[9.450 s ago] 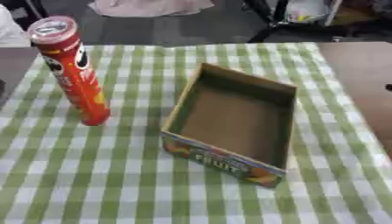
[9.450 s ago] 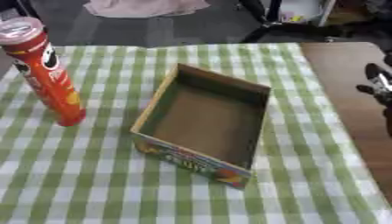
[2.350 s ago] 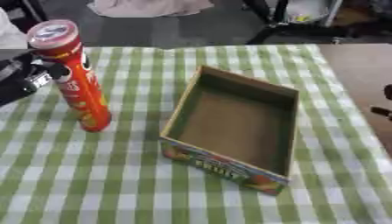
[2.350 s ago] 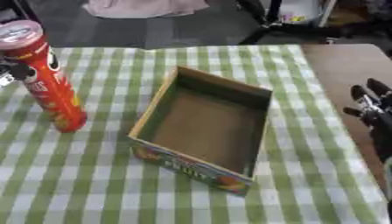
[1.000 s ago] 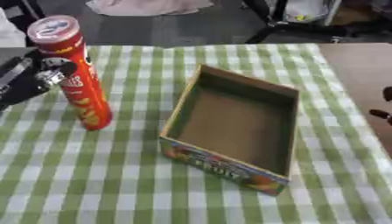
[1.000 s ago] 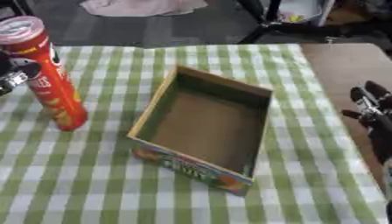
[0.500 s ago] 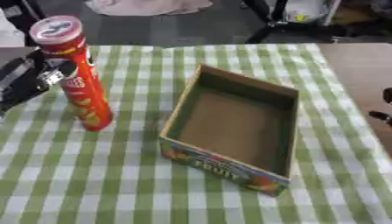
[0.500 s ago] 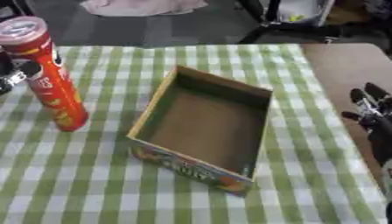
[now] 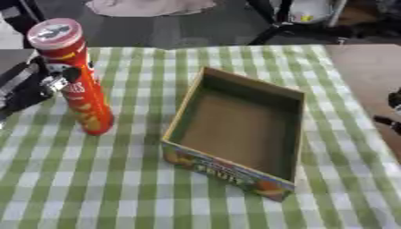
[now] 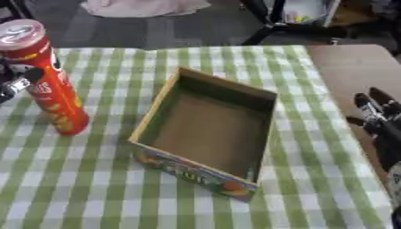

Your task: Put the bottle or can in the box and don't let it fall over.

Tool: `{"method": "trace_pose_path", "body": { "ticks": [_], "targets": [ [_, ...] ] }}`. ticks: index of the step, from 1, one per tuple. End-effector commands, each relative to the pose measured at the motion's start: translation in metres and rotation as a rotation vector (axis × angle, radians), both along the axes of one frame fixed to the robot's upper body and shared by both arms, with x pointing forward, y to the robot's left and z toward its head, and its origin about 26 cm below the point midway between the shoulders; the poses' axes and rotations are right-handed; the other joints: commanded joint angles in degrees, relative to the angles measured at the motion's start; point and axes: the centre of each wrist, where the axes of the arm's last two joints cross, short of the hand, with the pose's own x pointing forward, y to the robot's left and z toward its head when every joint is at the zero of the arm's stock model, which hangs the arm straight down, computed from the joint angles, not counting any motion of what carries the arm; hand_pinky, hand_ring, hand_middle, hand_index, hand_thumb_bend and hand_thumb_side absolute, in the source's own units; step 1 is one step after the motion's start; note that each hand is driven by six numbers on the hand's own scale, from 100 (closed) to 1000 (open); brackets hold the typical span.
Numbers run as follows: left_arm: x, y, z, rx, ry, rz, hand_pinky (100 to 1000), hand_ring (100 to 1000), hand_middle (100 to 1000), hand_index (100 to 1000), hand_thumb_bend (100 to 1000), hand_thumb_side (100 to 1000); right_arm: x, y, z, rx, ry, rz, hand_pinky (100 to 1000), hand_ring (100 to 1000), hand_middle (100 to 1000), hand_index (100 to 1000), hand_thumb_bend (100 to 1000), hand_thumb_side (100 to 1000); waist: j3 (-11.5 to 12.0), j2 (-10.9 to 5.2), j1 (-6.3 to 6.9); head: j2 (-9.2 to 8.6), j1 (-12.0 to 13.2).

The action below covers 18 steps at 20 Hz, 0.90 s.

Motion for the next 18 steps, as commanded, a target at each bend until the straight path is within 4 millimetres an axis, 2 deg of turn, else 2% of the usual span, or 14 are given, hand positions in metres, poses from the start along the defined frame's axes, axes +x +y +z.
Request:
{"method": "trace_pose_path", "body": {
  "ticks": [1, 10, 18],
  "targets": [
    [0.001, 0.0001, 0.0114, 0.016, -0.03, 0.0, 1000, 829, 1000, 925, 501, 798, 0.0001, -0.0052, 0.0116, -0.024, -0.022, -0.01, 698, 1000, 1000, 900, 330, 297, -0.1, -0.73, 0.03, -0.72, -0.2],
    [0.005, -0.0041, 0.0102, 0.024, -0.03, 0.01, 1000, 839, 1000, 929, 545, 811, 0.0009, -0.0038, 0.0109, -0.021, -0.02, -0.004, 698, 1000, 1000, 900, 323, 300, -0.2, -0.37, -0.13, -0.89, -0.1],
    [0.0075, -0.0042, 0.0096, -0.007, -0.025, 0.001, 1000, 807, 993, 906, 552, 813, 0.0013, -0.0031, 0.0111, -0.018, -0.02, -0.002, 699, 1000, 1000, 900, 318, 302, -0.4, -0.07, -0.06, -0.69, -0.5]
  ]
}}
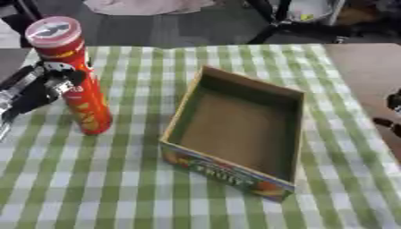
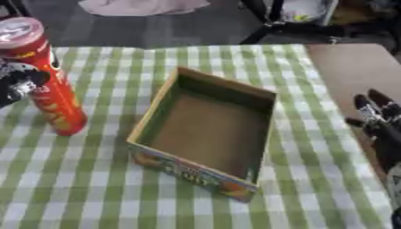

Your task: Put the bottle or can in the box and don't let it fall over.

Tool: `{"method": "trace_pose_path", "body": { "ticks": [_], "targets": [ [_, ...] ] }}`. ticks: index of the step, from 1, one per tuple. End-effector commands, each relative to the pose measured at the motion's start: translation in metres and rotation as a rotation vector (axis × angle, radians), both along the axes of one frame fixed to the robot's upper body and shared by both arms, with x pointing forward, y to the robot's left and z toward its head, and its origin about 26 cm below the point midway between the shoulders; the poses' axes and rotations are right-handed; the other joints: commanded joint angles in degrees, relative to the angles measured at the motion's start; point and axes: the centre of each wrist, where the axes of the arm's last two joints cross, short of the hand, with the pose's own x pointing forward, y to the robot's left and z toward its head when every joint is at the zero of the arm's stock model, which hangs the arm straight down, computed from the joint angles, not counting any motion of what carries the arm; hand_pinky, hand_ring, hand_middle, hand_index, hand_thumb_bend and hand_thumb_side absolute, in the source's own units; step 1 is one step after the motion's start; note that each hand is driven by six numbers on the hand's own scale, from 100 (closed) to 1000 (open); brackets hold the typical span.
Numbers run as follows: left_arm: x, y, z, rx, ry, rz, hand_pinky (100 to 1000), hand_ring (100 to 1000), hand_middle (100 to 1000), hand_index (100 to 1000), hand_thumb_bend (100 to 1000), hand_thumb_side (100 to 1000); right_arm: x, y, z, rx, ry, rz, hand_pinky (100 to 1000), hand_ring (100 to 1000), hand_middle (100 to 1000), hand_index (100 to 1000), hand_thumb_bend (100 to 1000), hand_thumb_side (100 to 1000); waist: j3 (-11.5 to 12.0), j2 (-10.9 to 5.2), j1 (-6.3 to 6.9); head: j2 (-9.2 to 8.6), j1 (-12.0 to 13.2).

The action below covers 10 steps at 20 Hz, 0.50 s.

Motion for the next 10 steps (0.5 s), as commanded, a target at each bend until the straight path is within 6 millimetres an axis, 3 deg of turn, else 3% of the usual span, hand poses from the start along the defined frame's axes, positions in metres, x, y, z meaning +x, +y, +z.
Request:
{"method": "trace_pose_path", "body": {
  "ticks": [1, 10],
  "targets": [
    [0.0001, 0.0037, 0.0129, -0.007, -0.031, -0.002, 1000, 809, 994, 904, 546, 811, 0.0005, -0.0042, 0.0107, -0.019, -0.022, -0.008, 699, 1000, 1000, 900, 318, 302, -0.1, -0.77, 0.03, -0.37, -0.3],
    [0.0023, 0.0027, 0.0108, -0.03, -0.03, 0.004, 1000, 787, 982, 880, 547, 812, 0.0011, -0.0025, 0.0102, -0.012, -0.02, -0.003, 699, 1000, 1000, 900, 314, 303, -0.2, -0.67, -0.07, -0.6, -0.6]
  ]
}}
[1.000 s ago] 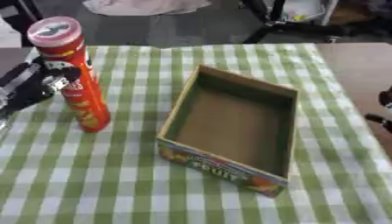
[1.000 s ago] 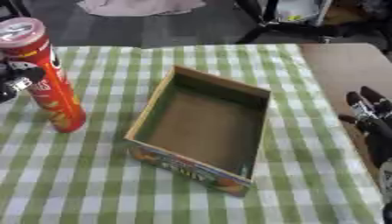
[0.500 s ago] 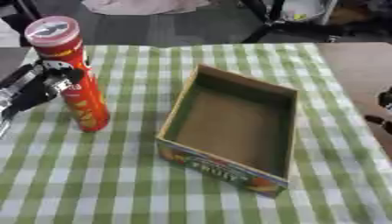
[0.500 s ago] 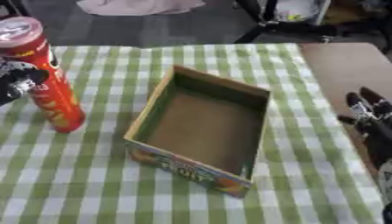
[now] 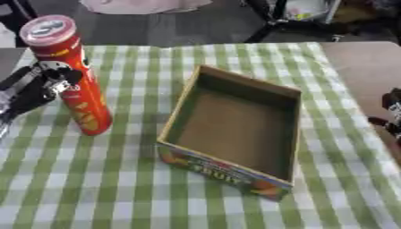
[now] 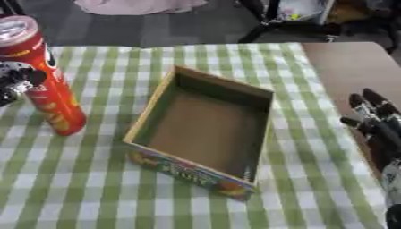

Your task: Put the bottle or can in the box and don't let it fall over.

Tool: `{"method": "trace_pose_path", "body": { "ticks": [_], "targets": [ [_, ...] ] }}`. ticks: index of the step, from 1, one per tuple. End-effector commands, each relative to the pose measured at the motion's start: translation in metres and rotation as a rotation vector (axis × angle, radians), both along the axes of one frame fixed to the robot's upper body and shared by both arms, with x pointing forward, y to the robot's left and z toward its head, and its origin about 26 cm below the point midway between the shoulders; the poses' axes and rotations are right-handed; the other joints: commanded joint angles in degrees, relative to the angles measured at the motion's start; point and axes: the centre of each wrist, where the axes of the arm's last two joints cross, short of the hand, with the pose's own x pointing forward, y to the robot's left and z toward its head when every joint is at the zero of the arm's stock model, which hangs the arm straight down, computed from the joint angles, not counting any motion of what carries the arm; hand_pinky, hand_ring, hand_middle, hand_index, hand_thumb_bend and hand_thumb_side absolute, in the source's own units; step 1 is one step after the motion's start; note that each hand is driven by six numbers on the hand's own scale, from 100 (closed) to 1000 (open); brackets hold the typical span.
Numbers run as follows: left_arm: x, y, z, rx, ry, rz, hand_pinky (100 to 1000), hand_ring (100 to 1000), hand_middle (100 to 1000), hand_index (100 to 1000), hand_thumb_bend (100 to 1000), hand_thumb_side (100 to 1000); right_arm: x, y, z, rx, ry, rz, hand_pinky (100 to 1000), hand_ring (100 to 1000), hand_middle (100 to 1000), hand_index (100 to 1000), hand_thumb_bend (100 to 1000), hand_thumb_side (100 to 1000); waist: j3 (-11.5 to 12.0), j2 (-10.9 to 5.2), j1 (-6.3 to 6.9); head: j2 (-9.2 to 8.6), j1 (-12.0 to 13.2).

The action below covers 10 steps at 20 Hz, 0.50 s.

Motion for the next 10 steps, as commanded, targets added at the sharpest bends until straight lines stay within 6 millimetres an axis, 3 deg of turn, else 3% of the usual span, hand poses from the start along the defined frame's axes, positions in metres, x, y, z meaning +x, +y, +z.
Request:
{"method": "trace_pose_path", "body": {
  "ticks": [1, 4, 10],
  "targets": [
    [0.0012, 0.0012, 0.0126, -0.008, -0.03, -0.009, 1000, 788, 982, 879, 547, 812, 0.0004, -0.0043, 0.0109, -0.018, -0.022, -0.006, 699, 1000, 1000, 900, 314, 303, -0.1, -0.75, -0.08, -0.59, -0.2],
    [0.0012, 0.0013, 0.0127, 0.011, -0.019, -0.026, 1000, 836, 1000, 895, 560, 815, 0.0005, -0.004, 0.01, -0.017, -0.019, -0.004, 700, 1000, 1000, 901, 312, 304, -0.1, -0.69, -0.08, -0.5, -0.3],
    [0.0022, 0.0017, 0.0134, 0.054, -0.009, -0.003, 1000, 850, 1000, 925, 586, 823, 0.0007, -0.0036, 0.0096, -0.016, -0.017, -0.002, 700, 1000, 1000, 901, 309, 305, -0.1, -0.62, -0.04, -0.37, -0.5]
  ]
}}
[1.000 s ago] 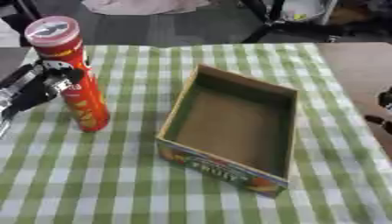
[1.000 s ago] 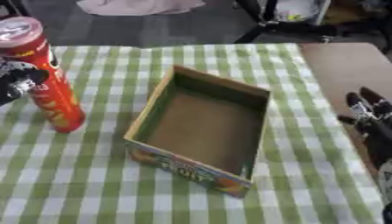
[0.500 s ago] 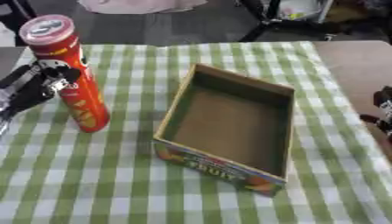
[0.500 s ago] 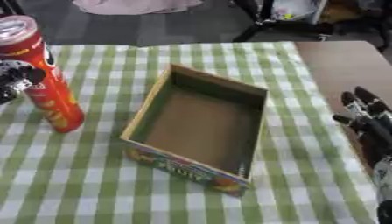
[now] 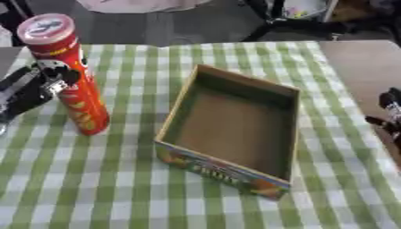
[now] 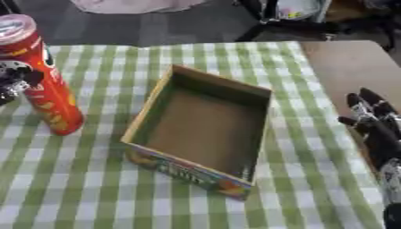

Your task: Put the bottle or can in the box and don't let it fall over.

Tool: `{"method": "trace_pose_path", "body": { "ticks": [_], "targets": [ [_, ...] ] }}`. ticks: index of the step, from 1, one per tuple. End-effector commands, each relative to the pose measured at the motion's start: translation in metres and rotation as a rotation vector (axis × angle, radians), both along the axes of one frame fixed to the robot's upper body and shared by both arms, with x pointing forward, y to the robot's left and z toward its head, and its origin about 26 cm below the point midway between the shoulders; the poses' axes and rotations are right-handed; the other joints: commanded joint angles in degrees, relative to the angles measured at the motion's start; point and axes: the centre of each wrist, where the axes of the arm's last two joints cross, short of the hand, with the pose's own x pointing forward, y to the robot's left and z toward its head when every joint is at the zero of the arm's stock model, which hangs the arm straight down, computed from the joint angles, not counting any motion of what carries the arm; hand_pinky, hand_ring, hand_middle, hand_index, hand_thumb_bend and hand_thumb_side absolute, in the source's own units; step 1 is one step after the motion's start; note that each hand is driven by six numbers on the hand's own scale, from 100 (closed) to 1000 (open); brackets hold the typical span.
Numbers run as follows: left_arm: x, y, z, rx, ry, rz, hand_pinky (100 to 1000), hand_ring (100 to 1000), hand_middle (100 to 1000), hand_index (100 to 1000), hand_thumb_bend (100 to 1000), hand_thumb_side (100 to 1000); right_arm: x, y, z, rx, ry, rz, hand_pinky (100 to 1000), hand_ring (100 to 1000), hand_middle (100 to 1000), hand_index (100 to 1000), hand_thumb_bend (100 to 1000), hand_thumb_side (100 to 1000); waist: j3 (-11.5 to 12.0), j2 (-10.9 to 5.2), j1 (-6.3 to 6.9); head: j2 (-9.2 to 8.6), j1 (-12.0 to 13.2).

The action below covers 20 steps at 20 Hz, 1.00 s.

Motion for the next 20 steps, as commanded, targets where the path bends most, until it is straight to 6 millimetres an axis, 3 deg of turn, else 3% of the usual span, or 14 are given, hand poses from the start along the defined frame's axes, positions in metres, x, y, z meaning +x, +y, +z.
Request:
{"method": "trace_pose_path", "body": {
  "ticks": [1, 4, 9, 20],
  "targets": [
    [0.0009, 0.001, 0.0135, 0.031, -0.027, 0.011, 1000, 852, 1000, 929, 587, 823, 0.0004, -0.0042, 0.0098, -0.017, -0.02, -0.007, 700, 1000, 1000, 901, 308, 305, 0.0, -0.81, -0.02, -0.36, -0.2],
    [0.0019, 0.0006, 0.0127, 0.052, -0.012, 0.013, 1000, 865, 1000, 960, 608, 829, 0.0005, -0.0038, 0.0093, -0.016, -0.019, -0.006, 700, 1000, 1000, 901, 306, 306, -0.1, -0.75, -0.04, -0.26, -0.4],
    [0.0037, -0.0005, 0.0142, 0.071, 0.006, 0.005, 1000, 862, 1000, 972, 569, 818, 0.0007, -0.0034, 0.009, -0.014, -0.017, -0.006, 700, 1000, 1000, 901, 304, 307, -0.2, -0.62, -0.04, -0.18, -0.6],
    [0.0064, -0.0062, 0.0145, 0.021, -0.021, 0.006, 1000, 798, 977, 886, 582, 822, 0.0018, -0.0015, 0.009, -0.01, -0.016, -0.001, 700, 1000, 1000, 900, 301, 308, -0.4, -0.35, -0.23, -0.43, -0.6]
  ]
}}
